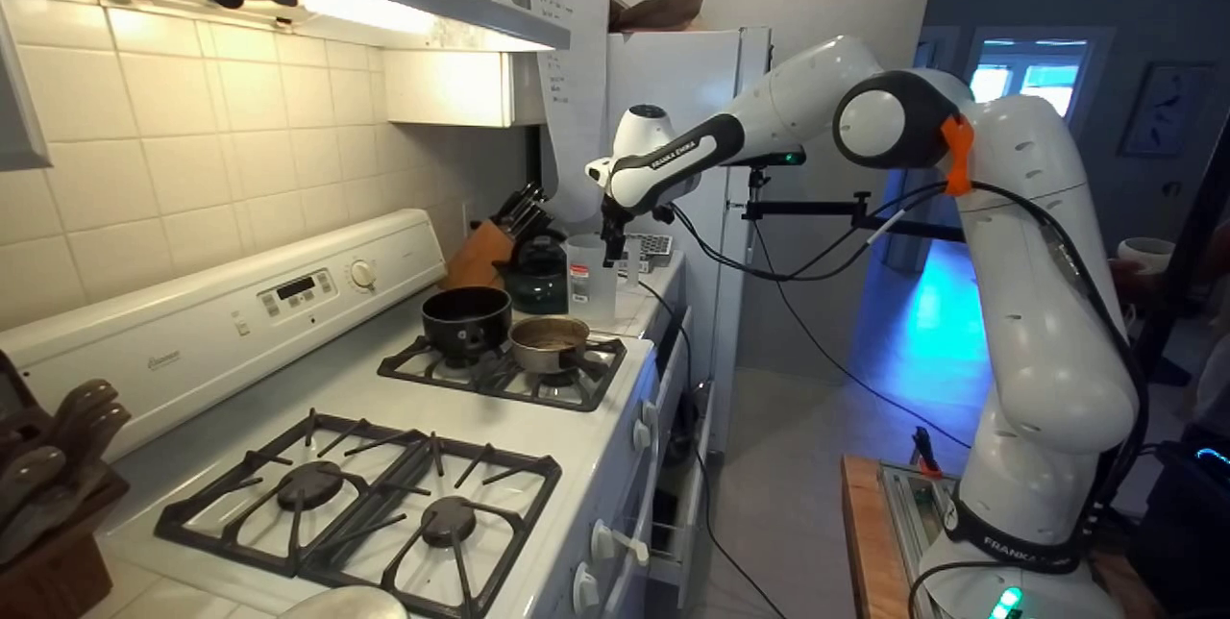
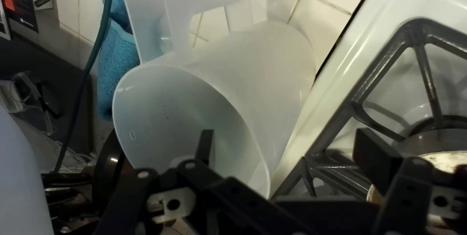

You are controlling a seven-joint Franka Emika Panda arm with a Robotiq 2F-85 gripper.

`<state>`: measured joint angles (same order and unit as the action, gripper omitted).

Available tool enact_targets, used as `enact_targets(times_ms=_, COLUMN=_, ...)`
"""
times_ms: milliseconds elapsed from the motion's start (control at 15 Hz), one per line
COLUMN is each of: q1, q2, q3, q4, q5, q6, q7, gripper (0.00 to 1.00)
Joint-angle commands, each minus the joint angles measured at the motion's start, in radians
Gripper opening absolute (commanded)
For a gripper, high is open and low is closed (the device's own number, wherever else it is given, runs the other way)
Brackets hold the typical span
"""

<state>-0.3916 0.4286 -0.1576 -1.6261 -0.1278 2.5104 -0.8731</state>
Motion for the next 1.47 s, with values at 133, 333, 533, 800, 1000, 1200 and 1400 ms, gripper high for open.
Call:
enact_targets(times_ms=133, q1=-0.020, q2=0.050, q3=0.019, q4=0.078, q5=0.029, q6=-0.044, q7=-0.036, gripper=0.53)
enact_targets(times_ms=333, q1=-0.020, q2=0.060, q3=0.017, q4=0.095, q5=0.024, q6=-0.050, q7=-0.031, gripper=0.32)
enact_targets(times_ms=533, q1=-0.020, q2=0.068, q3=0.016, q4=0.109, q5=0.023, q6=-0.058, q7=-0.028, gripper=0.10)
enact_targets(times_ms=800, q1=-0.020, q2=0.076, q3=0.014, q4=0.132, q5=0.025, q6=-0.095, q7=-0.020, gripper=0.00)
enact_targets(times_ms=1000, q1=-0.022, q2=0.087, q3=0.013, q4=0.146, q5=0.025, q6=-0.124, q7=-0.019, gripper=0.01)
enact_targets(times_ms=1200, q1=-0.024, q2=0.092, q3=0.014, q4=0.159, q5=0.027, q6=-0.135, q7=-0.019, gripper=0.01)
enact_targets(times_ms=1400, q1=-0.024, q2=0.089, q3=0.016, q4=0.165, q5=0.031, q6=-0.142, q7=-0.017, gripper=0.01)
